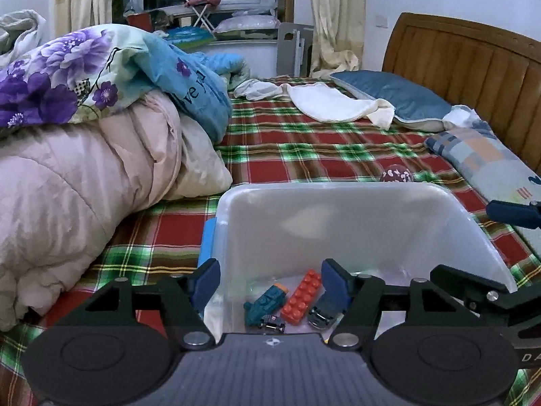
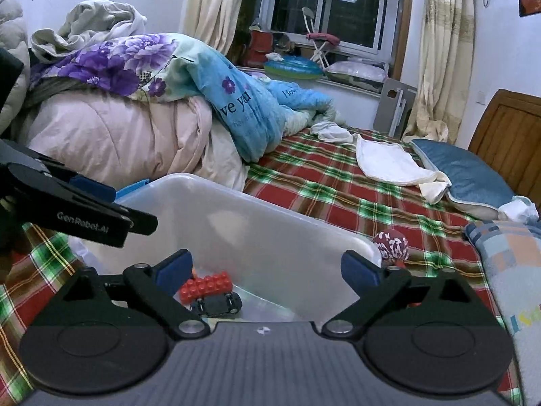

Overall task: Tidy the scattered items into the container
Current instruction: 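Open both grippers over the bin and move them back to the toys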

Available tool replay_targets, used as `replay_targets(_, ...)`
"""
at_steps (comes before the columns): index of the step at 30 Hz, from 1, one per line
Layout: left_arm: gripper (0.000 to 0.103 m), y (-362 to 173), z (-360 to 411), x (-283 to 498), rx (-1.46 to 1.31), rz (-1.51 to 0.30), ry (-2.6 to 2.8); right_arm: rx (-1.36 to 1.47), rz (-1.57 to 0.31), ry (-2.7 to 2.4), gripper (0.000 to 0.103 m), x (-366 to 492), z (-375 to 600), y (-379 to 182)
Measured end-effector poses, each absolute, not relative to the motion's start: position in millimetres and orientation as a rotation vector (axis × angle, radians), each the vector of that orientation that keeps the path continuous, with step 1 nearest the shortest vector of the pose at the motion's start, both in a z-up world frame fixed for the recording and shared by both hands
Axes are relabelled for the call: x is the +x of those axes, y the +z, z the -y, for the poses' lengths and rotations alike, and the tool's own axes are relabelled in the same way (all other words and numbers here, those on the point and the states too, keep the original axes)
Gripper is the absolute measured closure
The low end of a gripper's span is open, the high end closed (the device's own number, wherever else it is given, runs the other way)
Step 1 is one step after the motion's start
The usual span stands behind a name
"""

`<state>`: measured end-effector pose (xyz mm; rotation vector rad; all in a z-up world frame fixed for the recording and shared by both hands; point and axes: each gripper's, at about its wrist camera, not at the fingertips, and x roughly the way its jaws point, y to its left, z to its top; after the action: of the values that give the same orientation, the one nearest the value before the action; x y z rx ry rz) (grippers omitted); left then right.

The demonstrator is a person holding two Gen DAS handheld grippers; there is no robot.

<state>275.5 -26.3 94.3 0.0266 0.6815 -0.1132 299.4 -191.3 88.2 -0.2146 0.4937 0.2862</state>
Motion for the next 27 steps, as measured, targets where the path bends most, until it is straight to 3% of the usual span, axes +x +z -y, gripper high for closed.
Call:
replay_targets(11, 0.033, 109.7, 25.3, 259.2, 0.009, -0.634, -0.127, -0.177, -0.467, 0.290, 0.006, 286.2, 198.1, 98.0)
replay_targets(19, 0.032, 128.9, 4.2, 187.2, -0.039, -0.516, -0.187, -0.151, -0.327, 0.333, 0.001, 204.5, 206.4, 123.9)
replay_targets(27, 0.030, 75.3, 12.2, 117.2, 0.030, -0.509, -0.264, -0.213, -0.383, 0.333, 0.000, 147.5, 208.9, 67.0)
